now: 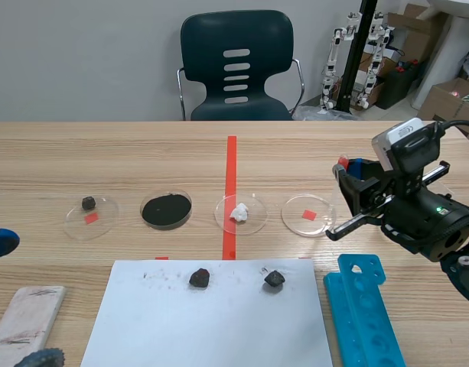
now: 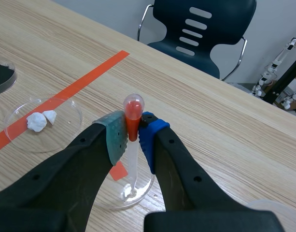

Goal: Draw acid from the petri dish

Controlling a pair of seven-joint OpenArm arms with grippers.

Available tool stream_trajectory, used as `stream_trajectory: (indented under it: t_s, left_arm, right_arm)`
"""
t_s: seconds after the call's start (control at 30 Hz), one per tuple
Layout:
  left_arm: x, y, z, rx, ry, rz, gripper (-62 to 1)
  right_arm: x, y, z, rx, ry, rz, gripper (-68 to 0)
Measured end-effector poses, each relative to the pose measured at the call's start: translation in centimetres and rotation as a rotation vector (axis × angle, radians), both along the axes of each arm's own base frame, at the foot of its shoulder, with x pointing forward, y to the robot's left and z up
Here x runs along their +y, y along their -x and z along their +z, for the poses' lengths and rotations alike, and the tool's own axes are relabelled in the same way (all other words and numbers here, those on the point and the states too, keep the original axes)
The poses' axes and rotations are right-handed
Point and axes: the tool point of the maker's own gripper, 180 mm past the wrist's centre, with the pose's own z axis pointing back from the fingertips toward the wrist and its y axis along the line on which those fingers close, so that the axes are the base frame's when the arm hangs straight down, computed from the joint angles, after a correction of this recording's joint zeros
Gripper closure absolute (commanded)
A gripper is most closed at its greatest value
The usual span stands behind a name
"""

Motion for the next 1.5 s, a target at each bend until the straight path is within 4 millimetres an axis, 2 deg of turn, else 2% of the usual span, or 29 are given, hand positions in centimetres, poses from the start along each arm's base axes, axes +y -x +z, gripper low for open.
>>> stream_trajectory:
  t_s: [1.17,1.27,1.5]
  left_arm:
    - [0.0,0.0,0.0,0.0,0.0,0.0,-62.3]
    - [0.0,0.0,0.0,0.0,0.0,0.0,-62.3]
    - [0.0,0.0,0.0,0.0,0.0,0.0,-62.3]
  right_arm:
    - [-0.3,-0.2,-0.1,0.03,-0.022,-0.023,-8.1]
    - [-0.2,-0.5,0.5,0.037,-0.025,-0.032,-8.1]
    - [0.6,-1.1,3.3,0.01,-0.009,-0.025,-8.1]
